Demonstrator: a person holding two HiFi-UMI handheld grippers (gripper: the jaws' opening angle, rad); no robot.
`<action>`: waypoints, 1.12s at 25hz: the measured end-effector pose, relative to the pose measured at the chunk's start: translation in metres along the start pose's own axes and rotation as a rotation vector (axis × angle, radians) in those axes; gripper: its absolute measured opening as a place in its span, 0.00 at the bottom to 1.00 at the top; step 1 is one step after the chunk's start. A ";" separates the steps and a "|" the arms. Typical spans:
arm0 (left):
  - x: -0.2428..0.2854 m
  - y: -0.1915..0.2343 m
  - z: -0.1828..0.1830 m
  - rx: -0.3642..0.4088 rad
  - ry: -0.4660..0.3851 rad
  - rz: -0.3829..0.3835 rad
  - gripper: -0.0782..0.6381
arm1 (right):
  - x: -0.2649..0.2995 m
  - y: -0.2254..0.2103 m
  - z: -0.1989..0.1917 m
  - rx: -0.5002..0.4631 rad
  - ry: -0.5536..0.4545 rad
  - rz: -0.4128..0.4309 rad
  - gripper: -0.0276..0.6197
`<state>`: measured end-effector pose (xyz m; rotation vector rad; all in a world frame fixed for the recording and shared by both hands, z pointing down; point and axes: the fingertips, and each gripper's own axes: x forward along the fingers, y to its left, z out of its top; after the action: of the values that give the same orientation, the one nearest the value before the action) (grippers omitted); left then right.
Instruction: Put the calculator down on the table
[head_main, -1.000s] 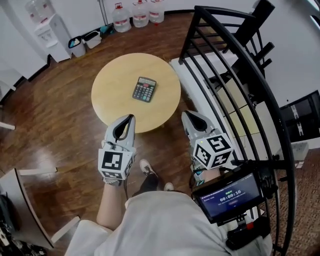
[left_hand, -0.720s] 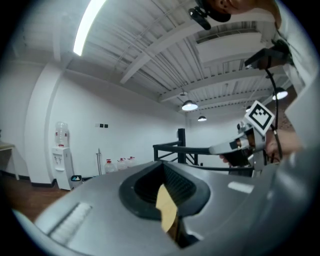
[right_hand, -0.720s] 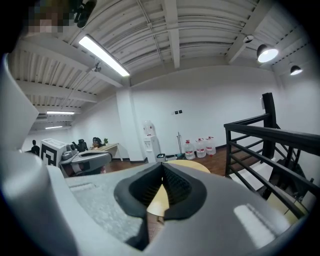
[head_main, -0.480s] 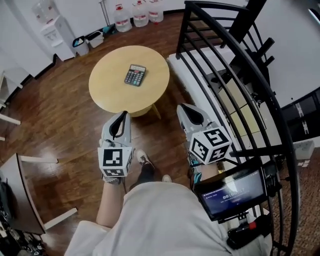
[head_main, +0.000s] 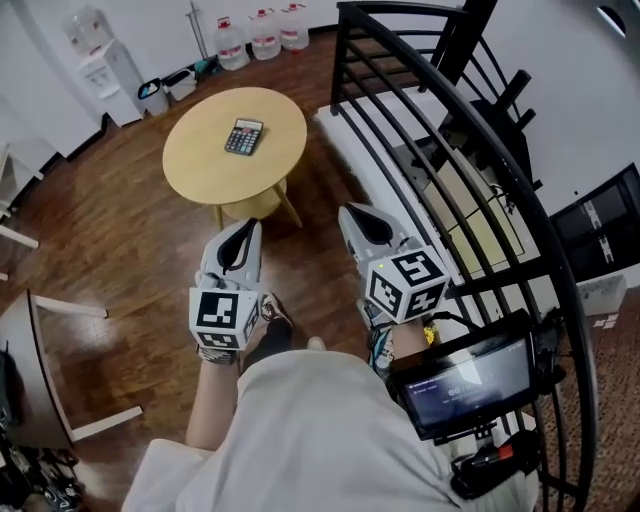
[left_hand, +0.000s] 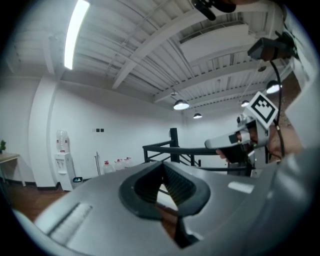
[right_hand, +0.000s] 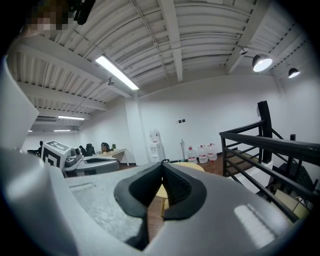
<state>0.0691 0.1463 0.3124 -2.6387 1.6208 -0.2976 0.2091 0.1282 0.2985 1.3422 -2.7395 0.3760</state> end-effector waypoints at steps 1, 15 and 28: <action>-0.003 -0.007 0.003 0.005 -0.001 -0.007 0.12 | -0.005 0.000 0.000 0.003 -0.003 0.000 0.05; -0.035 -0.003 0.010 0.035 -0.046 0.027 0.12 | -0.003 0.037 -0.001 -0.049 -0.023 0.050 0.05; -0.042 0.028 0.028 0.059 -0.093 0.004 0.12 | 0.021 0.065 0.016 -0.109 -0.063 0.053 0.05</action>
<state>0.0312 0.1689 0.2751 -2.5650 1.5647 -0.2156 0.1461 0.1462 0.2748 1.2792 -2.8056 0.1871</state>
